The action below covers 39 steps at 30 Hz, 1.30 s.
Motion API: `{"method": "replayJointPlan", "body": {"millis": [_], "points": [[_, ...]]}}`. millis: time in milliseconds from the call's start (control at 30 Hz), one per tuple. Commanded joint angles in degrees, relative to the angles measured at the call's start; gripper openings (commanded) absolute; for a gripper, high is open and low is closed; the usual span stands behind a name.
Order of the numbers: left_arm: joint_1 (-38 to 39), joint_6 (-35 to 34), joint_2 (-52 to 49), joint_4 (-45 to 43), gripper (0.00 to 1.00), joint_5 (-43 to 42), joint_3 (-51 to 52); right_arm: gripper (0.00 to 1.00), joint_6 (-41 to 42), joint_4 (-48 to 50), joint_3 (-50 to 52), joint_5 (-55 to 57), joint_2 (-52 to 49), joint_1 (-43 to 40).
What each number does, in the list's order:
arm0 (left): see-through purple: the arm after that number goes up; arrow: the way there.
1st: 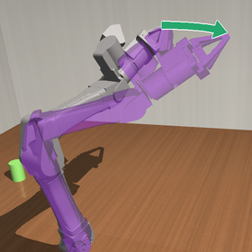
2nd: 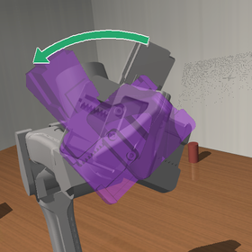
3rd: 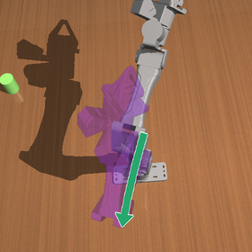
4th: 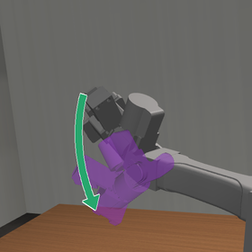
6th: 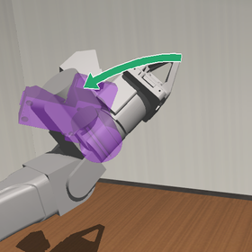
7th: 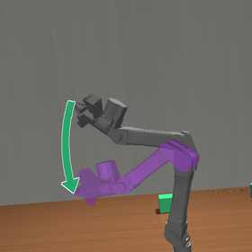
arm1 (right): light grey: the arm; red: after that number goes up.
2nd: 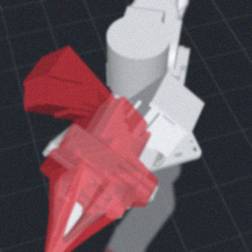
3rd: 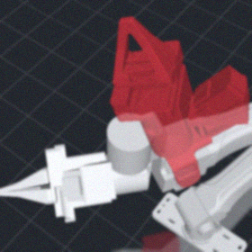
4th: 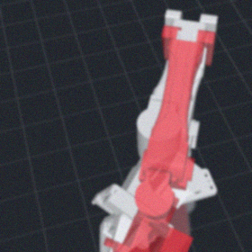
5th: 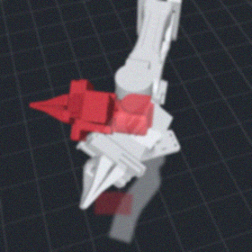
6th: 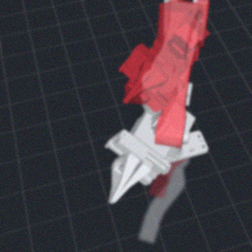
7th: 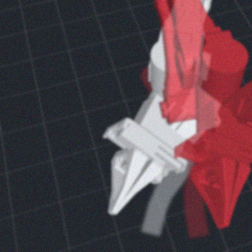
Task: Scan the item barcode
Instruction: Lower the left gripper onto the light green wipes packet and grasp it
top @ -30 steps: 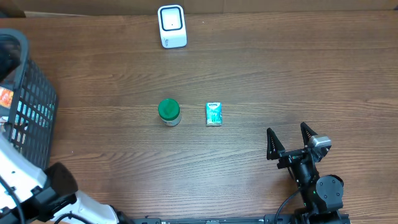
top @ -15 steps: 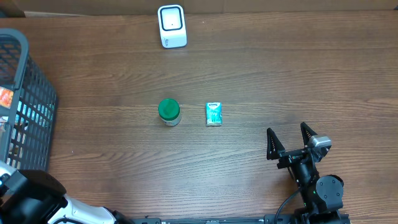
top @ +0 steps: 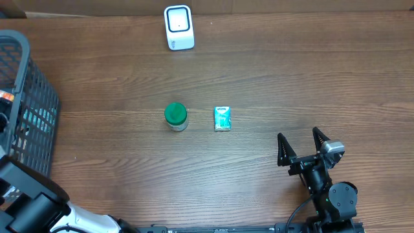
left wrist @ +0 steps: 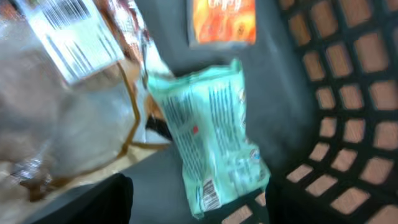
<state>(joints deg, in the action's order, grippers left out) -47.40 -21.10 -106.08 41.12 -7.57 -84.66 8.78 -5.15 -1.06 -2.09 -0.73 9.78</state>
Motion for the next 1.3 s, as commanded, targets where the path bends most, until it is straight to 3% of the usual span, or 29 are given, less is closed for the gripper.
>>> {"method": "replayJointPlan", "body": {"millis": [0, 333, 800, 1267], "points": [[3.0, -0.8, 0.3, -7.5, 0.72, 0.7, 5.1, 1.0, -0.2, 0.4, 0.6, 0.5, 0.6, -0.2], [9.2, -5.9, -4.7, -11.6, 0.74, 7.7, 6.2, 1.0, -0.2, 0.3, 0.6, 0.5, 0.6, -0.2], [8.2, -8.8, -5.9, -5.8, 0.75, 8.2, 6.2, 1.0, -0.2, 0.4, 0.6, 0.5, 0.6, -0.2], [8.1, -11.3, -12.2, -8.2, 0.76, 8.2, 6.2, 1.0, -0.2, 0.4, 0.6, 0.5, 0.6, -0.2]]}}
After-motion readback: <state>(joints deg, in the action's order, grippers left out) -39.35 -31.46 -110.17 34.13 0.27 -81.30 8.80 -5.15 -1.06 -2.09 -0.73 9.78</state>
